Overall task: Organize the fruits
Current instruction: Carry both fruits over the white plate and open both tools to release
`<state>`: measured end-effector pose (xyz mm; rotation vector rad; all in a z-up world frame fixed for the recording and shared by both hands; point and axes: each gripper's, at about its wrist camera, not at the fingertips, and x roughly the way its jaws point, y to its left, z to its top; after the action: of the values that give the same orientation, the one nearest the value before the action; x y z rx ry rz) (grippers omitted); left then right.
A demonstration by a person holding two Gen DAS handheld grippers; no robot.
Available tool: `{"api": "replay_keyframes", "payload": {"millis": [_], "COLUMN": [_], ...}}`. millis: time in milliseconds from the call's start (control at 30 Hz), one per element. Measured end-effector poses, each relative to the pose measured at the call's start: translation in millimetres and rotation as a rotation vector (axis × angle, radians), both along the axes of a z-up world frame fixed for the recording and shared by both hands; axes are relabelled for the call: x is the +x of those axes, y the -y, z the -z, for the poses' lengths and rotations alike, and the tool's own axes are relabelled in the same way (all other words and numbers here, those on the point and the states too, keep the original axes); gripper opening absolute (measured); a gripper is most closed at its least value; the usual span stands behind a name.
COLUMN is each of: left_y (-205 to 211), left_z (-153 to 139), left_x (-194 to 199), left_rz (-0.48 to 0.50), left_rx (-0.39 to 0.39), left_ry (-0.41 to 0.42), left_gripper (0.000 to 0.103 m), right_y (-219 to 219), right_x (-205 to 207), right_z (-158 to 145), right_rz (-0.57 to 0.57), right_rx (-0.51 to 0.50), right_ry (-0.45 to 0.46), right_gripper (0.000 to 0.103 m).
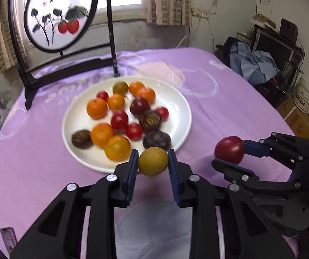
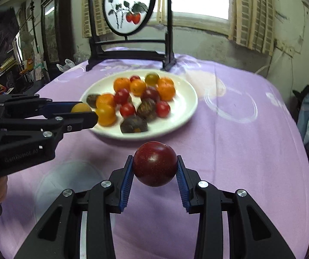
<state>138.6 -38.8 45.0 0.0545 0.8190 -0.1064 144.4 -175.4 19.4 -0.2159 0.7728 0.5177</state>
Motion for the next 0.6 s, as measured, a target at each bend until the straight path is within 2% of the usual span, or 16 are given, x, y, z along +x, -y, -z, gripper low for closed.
{"api": "replay_keyframes", "payload": {"millis": [100, 233, 300, 433, 533, 567, 600], "left_y": [-12, -32, -44, -65, -70, -71, -72], "left_z": [-11, -9, -2, 9, 12, 13, 13], "left_x": [8, 31, 47, 76, 89, 91, 93], "left_rz": [-0.027, -0.082, -0.114, -0.163, -0.168, -0.170, -0.184], "left_rx": [-0.001, 0.011, 0.025, 0.005, 0.004, 0.003, 0.004], "left_ry": [0.019, 0.025, 0.007, -0.036, -0.037, -0.039, -0.043], "left_gripper": [0.027, 0.027, 0.027, 0.027, 0.027, 0.032, 0.042], "right_y": [-16, -35, -44, -64, -75, -77, -78], "right_x": [11, 35, 45, 65, 78, 81, 83], "right_z": [-17, -26, -25, -10, 4, 7, 8], "right_rz": [-0.017, -0.017, -0.014, -0.010, 0.008, 0.017, 0.016], "right_rx": [0.017, 0.037, 0.040, 0.019, 0.005, 0.013, 0.025], "right_ry": [0.039, 0.048, 0.043, 0.019, -0.004, -0.008, -0.011], "right_gripper": [0.039, 0.039, 0.039, 0.039, 0.039, 0.042, 0.053]}}
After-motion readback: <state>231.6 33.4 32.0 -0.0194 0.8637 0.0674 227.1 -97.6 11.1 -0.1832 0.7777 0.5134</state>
